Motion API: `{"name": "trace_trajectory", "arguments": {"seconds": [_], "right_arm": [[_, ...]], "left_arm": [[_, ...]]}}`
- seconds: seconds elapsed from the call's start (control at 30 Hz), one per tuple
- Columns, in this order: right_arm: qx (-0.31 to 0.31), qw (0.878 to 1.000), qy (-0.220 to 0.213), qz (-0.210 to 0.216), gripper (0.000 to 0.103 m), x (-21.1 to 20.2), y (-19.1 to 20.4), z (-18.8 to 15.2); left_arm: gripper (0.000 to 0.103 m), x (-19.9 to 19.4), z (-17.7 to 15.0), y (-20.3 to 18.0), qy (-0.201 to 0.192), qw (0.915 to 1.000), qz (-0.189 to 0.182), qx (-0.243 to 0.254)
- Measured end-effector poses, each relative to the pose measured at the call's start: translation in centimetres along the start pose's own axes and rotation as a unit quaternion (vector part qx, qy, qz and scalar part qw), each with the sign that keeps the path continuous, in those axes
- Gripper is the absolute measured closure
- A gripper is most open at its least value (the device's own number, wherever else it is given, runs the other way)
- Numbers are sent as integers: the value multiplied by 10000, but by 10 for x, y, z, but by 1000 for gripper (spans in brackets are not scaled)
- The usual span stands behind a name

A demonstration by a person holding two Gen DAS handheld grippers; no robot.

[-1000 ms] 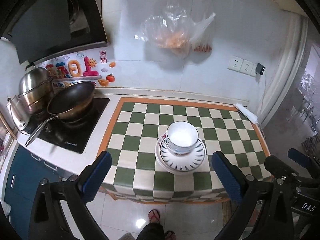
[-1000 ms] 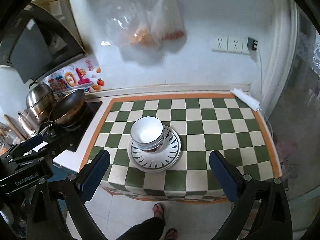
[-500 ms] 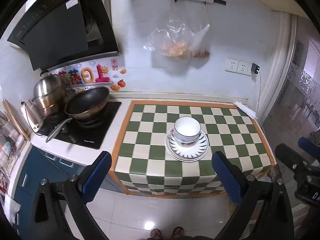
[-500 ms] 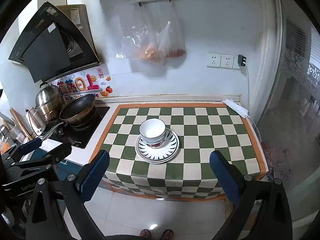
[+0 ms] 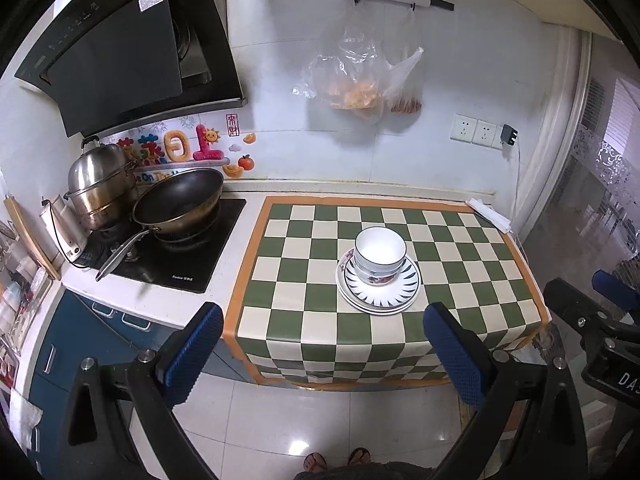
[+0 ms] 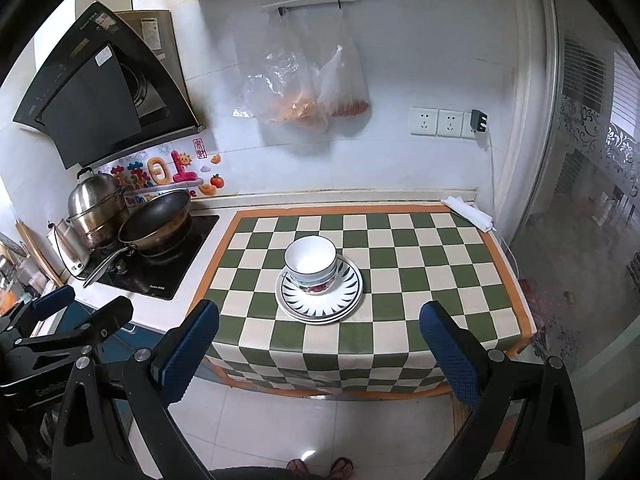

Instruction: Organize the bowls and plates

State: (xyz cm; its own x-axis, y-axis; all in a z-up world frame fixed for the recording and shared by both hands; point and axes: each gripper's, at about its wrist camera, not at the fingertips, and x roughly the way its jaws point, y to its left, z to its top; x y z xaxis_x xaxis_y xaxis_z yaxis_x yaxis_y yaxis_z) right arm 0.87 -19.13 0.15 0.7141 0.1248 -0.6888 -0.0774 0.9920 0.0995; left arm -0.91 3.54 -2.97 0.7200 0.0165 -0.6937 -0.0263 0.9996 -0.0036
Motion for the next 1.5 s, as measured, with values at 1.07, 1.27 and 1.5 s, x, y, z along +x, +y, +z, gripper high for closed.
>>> {"name": "trace_trajectory", "arguments": {"seconds": [1.07,1.27,1.5], "right_arm": [[139,9997,113,-159,1,21,6,-6],[125,9997,108,-193,1,21,8,-4],[107,9996,119,-219,1,21,10,-3]], "left_arm": [[0,3,3,11,35,9999,-117,-17],[0,3,3,12,39,9999,-115,-33],[0,4,6,15,41,9999,-138,-29]]}}
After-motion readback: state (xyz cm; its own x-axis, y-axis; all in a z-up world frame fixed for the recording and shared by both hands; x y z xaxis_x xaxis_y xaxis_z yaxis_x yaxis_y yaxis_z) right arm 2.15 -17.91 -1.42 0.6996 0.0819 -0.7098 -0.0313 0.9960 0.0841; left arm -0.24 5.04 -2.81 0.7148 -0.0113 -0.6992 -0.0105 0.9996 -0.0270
